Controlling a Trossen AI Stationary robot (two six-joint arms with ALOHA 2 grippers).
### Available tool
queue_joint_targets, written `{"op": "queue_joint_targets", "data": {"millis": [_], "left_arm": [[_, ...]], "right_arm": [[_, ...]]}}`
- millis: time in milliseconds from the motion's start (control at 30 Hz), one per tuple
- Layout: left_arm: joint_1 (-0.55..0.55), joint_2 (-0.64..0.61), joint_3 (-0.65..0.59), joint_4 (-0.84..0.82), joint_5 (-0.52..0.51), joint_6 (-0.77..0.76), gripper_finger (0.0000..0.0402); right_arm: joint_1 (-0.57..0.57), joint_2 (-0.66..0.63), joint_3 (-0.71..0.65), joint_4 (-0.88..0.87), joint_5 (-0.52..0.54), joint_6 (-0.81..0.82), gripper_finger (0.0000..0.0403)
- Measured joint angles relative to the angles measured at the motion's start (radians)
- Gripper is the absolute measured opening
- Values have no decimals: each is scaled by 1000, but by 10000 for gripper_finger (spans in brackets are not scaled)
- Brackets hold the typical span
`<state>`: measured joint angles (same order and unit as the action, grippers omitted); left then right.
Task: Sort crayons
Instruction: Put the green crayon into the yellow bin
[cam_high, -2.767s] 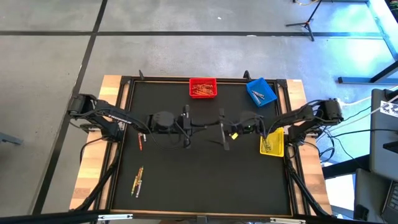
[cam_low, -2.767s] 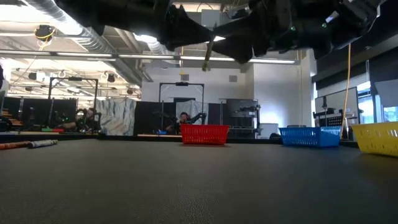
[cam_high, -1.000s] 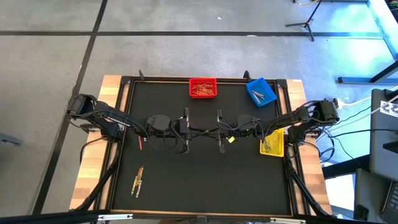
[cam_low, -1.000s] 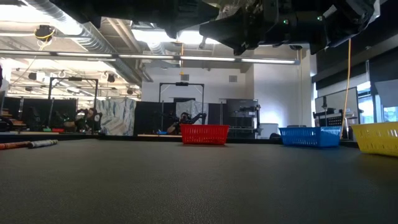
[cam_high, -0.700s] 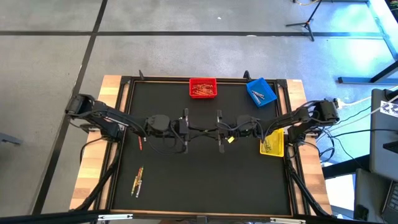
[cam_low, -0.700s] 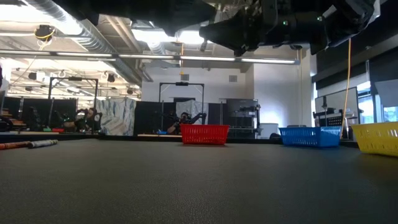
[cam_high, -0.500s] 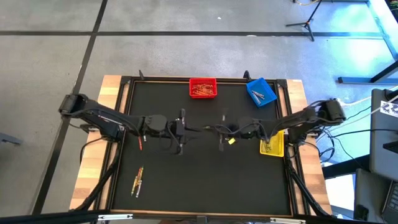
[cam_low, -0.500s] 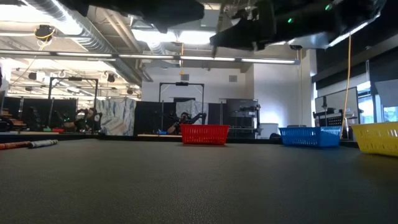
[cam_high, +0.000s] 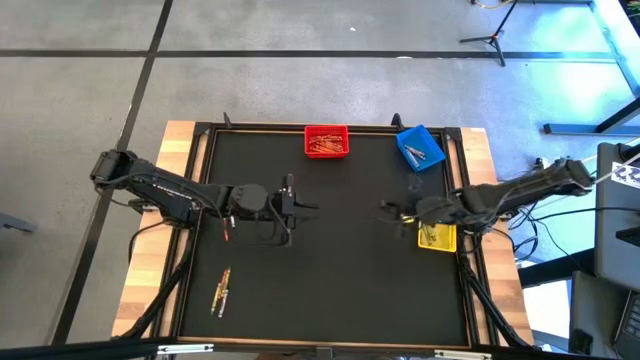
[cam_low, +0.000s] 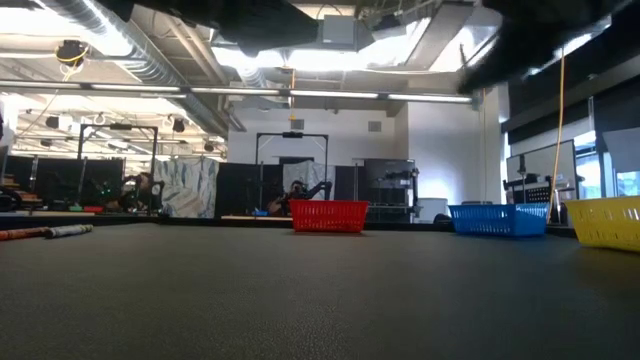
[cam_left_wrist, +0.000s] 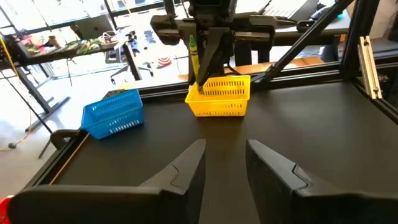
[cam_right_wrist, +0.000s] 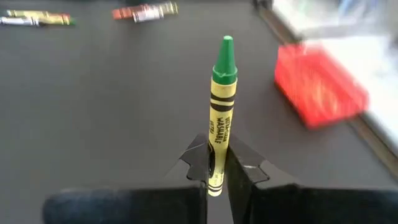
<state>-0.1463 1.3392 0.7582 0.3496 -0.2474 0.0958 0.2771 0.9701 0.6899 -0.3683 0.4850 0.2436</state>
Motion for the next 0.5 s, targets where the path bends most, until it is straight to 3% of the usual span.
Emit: {"op": "queue_joint_targets", "data": {"millis": [233,367,500], "left_arm": [[0,0,0,0,-2,-7,106],[1,0,0,0,-3,-7,106],[1,1,0,0,-3,-8,106]], "right_arm": [[-3,-137,0,-500,-149,463,29],[-2,-146,0,-669,-266,676,29],[-2,-125,-1,-761,-331,784,30]]}}
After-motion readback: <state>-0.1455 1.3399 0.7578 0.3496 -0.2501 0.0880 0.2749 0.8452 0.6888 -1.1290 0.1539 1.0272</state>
